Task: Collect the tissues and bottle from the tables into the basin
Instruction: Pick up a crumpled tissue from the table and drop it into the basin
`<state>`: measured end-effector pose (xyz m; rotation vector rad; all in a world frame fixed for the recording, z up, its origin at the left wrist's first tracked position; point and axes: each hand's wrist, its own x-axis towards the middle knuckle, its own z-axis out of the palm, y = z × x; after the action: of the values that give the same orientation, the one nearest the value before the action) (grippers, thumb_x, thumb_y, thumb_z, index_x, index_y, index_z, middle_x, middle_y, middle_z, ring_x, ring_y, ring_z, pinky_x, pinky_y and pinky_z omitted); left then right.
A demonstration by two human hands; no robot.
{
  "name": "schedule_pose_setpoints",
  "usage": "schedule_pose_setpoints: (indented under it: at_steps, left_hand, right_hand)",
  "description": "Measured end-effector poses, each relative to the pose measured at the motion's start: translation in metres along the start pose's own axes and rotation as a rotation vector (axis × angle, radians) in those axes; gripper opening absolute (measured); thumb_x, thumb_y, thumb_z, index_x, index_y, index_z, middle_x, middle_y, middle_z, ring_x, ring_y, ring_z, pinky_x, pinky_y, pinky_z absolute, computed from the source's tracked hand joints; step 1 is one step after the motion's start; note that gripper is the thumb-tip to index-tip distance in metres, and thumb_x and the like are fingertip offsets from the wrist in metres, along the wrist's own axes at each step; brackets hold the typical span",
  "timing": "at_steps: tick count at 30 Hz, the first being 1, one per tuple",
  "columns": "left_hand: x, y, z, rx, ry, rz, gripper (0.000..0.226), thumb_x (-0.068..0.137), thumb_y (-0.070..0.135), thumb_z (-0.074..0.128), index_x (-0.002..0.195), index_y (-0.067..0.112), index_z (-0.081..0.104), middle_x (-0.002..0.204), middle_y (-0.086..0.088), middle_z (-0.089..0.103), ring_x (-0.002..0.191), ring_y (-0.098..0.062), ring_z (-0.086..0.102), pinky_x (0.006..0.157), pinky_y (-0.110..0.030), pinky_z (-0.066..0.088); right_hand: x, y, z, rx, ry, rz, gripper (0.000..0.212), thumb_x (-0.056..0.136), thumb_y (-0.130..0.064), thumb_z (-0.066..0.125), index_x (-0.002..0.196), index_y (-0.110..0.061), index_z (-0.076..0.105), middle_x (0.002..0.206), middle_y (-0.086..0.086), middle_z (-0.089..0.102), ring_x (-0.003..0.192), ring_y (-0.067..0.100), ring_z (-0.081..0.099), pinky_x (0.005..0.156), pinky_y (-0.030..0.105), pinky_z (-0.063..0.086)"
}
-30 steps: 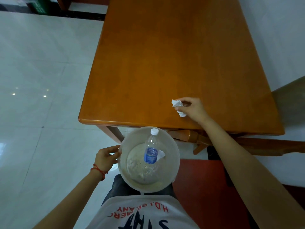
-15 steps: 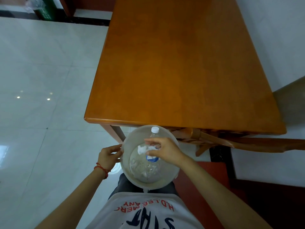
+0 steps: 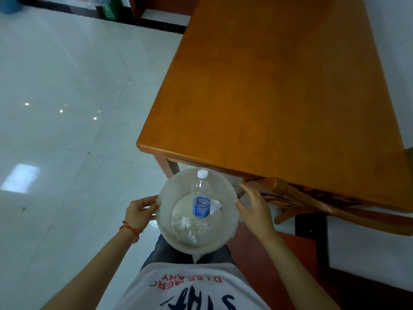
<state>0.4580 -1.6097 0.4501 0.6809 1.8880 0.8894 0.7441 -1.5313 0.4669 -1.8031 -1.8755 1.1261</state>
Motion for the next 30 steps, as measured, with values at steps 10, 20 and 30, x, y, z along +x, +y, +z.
schedule_pose_setpoints:
  at_steps: [10,20,30]
  left_hand:
    - [-0.030,-0.036,-0.049,-0.113,0.193,-0.074,0.030,0.082,0.009,0.061,0.111,-0.001,0.062,0.108,-0.015,0.064,0.090,-0.032,0.062,0.074,-0.035,0.053]
    - [-0.026,-0.084,-0.146,-0.220,0.319,-0.140,0.029,0.082,0.009,0.062,0.109,0.000,0.063,0.104,-0.014,0.065,0.089,-0.031,0.062,0.076,-0.037,0.054]
    - [-0.009,-0.131,-0.295,-0.234,0.462,-0.185,0.028,0.081,0.013,0.064,0.108,0.004,0.065,0.108,-0.016,0.067,0.088,-0.030,0.064,0.074,-0.036,0.055]
  right_hand:
    - [0.015,-0.025,0.045,0.237,-0.236,0.215,0.030,0.083,-0.015,0.061,0.113,-0.011,0.061,0.092,0.003,0.065,0.076,0.013,0.063,0.063,0.022,0.054]
    - [0.015,-0.115,0.134,0.202,-0.293,0.163,0.023,0.079,-0.008,0.060,0.098,-0.018,0.068,0.082,0.008,0.071,0.084,0.030,0.068,0.081,0.046,0.057]
    - [0.014,-0.220,0.265,0.208,-0.404,0.117,0.029,0.085,-0.009,0.059,0.114,-0.008,0.062,0.091,0.001,0.066,0.081,0.013,0.064,0.075,0.030,0.056]
